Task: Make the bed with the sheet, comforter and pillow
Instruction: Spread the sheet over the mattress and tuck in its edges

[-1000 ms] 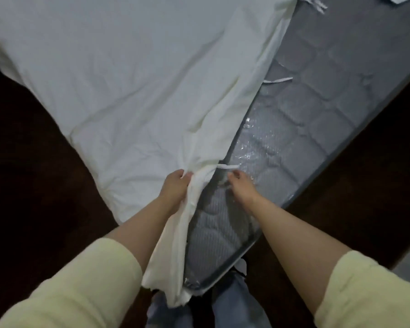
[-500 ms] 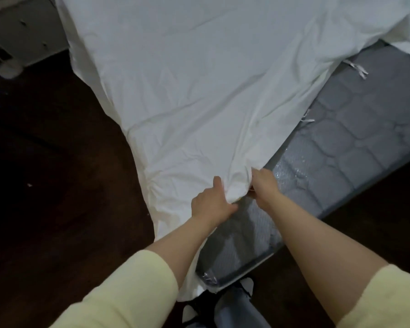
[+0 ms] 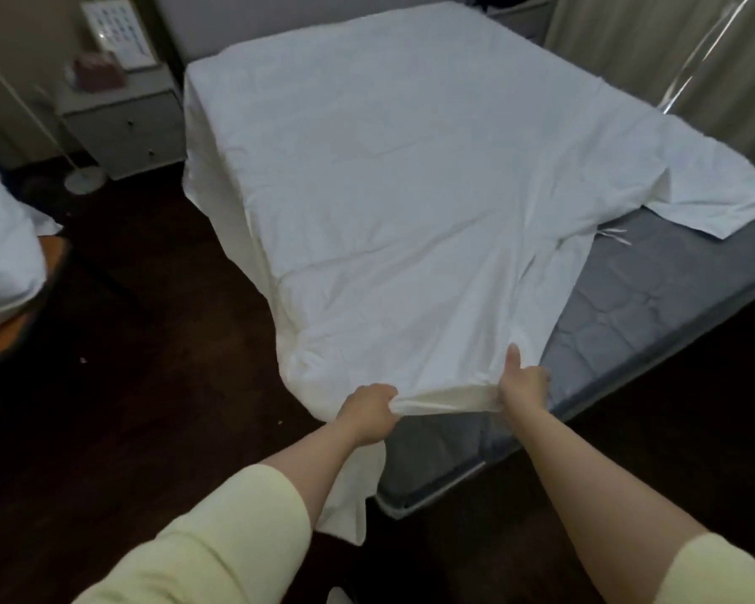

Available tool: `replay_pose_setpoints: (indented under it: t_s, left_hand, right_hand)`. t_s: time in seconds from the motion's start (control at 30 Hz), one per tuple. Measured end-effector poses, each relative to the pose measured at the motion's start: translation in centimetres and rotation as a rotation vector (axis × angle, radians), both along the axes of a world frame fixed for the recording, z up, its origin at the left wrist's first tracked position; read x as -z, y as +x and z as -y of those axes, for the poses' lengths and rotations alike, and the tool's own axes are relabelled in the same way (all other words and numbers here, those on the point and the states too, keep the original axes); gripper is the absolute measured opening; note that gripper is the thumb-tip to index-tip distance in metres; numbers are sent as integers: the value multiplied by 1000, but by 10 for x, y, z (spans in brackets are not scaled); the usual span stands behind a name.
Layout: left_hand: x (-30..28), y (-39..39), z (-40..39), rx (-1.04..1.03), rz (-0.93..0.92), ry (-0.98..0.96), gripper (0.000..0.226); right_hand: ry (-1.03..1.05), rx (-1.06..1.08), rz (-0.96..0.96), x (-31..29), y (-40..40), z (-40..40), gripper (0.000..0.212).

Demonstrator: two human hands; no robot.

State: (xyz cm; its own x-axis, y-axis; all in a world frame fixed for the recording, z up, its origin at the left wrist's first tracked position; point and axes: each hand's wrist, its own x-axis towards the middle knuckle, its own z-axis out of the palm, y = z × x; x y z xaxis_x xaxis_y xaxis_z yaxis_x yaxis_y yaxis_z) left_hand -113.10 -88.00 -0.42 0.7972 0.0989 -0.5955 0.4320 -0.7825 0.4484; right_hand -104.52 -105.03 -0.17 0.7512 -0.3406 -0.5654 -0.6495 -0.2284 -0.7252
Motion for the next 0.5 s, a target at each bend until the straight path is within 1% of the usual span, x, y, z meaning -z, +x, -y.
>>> replay_pose_setpoints:
  t_s: [0.03,0.07,0.1,0.17,0.2,0.23,0.27,0.33,0.43,0.5]
  left_hand:
    - [-8,-10,7,8,-20,-37,14]
    - [-15,-19,16,-17,-26,-73,20]
    - [-21,-24,25,-53,-29,-99,28]
    - [-36,-31,48,-109,-10,-96,37]
    - [-42,-34,61,-128,2,-93,38]
    - [-48,-36,71,-132,9,-89,39]
    - [-54,-38,81,-134,11,-86,41]
    - [-66,-42,96,-131,11,-95,45]
    - [-88,-51,101,-148,4,-79,38]
    - [-92,-59,95,-172,-26,-42,38]
  right_hand:
    - [-8,-108,80,-10,-8,8,74]
    - [-21,-284,180,-20,-16,16,84]
    - [-121,-542,253,-26,-21,24,91]
    - [-487,-1093,346,-33,-28,40,100]
    - [-672,-1333,368,-38,-32,48,100]
    - [-805,-1498,367,-38,-36,52,96]
    - [-894,-1593,362,-37,-38,56,93]
    - [-975,-1641,387,-33,-36,61,85]
    - [-936,-1755,343,-46,-25,59,48]
    - [-989,-1863,321,-59,-24,54,37]
